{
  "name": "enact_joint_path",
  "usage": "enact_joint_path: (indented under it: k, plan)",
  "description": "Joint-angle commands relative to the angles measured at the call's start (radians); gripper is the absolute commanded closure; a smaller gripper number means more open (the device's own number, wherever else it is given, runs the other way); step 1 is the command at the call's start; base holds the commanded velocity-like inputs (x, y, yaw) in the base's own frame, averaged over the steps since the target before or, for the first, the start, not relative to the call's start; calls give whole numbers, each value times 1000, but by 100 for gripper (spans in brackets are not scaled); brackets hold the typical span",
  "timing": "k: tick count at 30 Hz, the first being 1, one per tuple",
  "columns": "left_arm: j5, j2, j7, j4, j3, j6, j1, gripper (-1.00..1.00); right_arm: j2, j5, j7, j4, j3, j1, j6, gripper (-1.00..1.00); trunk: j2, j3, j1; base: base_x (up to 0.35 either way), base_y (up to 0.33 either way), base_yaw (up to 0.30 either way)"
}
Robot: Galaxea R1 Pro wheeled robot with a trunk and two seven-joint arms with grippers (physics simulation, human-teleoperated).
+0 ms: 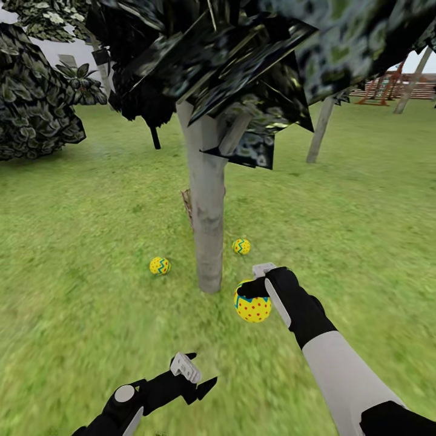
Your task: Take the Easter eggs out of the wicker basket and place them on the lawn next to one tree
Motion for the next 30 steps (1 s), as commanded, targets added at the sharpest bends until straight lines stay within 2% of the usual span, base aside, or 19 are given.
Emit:
enact_joint_path:
  k: [1, 8, 13, 16, 21, 23, 30]
  plan:
    - [11, 1, -2, -1, -1, 9, -1, -100, 0, -7, -3, -1, 0, 0, 4, 100, 0, -1, 0, 0, -3, 271]
    - [11, 1, -1, -1, 0, 9, -1, -100, 0, -5, -5, 31, 0, 0, -18, 100, 0, -4, 0, 0, 0, 271]
    - [12, 1, -1, -1, 1, 9, -1, -100, 0, -5, -6, 44, -2, 0, -74, 100, 0, -6, 0, 0, 0, 271]
    - [12, 1, -1, -1, 1, 9, -1, -100, -2, 0, -12, 109, -1, 0, -166, 100, 0, -8, 0, 0, 0, 271]
    - [11, 1, -1, -1, 1, 10, -1, -100, -2, 2, -14, 151, 1, 0, -216, 100, 0, -11, 0, 1, 0, 263]
    - [11, 1, -1, -1, 1, 11, -1, -100, -3, 5, -15, 204, -1, 0, -288, 100, 0, -13, 0, 166, 0, 209]
    - [11, 3, -1, -4, 2, 10, -1, -100, -3, 5, -16, 215, -7, 0, -298, 100, 0, -15, 0, 212, 0, 22]
